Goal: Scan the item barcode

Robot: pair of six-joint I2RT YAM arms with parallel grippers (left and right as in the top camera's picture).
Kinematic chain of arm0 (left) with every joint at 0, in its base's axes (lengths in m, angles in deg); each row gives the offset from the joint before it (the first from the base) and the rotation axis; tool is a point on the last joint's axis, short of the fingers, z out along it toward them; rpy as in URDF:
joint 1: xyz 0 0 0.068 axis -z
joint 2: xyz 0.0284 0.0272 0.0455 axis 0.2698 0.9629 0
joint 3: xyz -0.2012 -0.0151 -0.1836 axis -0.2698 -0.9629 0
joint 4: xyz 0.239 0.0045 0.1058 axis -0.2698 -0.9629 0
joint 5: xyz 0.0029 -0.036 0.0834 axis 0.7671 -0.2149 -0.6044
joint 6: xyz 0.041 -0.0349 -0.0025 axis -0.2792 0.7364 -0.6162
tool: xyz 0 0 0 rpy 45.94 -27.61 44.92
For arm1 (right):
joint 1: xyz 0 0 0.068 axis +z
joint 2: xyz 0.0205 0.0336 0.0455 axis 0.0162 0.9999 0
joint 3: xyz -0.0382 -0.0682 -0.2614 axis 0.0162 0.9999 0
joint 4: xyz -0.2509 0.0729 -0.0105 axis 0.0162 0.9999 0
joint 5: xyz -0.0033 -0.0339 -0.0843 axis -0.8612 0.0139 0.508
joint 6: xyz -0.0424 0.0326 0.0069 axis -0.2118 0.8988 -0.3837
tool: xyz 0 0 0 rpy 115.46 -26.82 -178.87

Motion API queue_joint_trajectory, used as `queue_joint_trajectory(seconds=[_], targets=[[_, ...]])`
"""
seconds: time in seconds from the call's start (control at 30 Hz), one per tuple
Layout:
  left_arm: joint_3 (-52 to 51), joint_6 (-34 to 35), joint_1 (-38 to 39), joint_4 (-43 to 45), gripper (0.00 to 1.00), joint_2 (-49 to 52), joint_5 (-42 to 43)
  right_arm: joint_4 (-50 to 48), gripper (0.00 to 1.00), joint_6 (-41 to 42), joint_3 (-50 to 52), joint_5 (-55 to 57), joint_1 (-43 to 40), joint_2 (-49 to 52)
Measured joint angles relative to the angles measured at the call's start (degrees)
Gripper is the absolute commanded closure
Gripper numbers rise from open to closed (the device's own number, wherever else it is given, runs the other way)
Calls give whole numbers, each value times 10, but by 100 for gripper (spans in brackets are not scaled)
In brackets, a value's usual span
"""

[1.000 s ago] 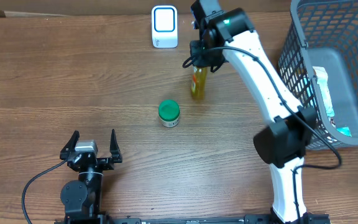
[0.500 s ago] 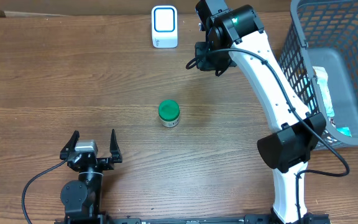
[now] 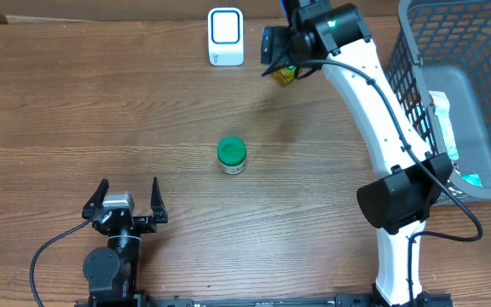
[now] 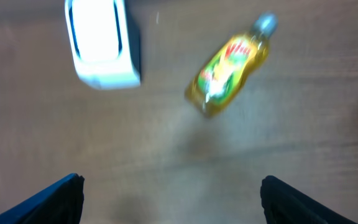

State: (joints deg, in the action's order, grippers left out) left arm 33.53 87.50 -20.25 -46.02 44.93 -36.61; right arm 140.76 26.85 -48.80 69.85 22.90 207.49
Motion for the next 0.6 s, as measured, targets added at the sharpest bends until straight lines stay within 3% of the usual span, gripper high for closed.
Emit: queue_joint_trajectory(seconds=[0.13, 0.6], targets=[[0, 0, 0, 0, 0, 0, 0, -62, 7, 19, -2, 0, -29, 18], [0, 0, 0, 0, 1, 0, 0, -275, 5, 56, -1, 12, -57, 209]])
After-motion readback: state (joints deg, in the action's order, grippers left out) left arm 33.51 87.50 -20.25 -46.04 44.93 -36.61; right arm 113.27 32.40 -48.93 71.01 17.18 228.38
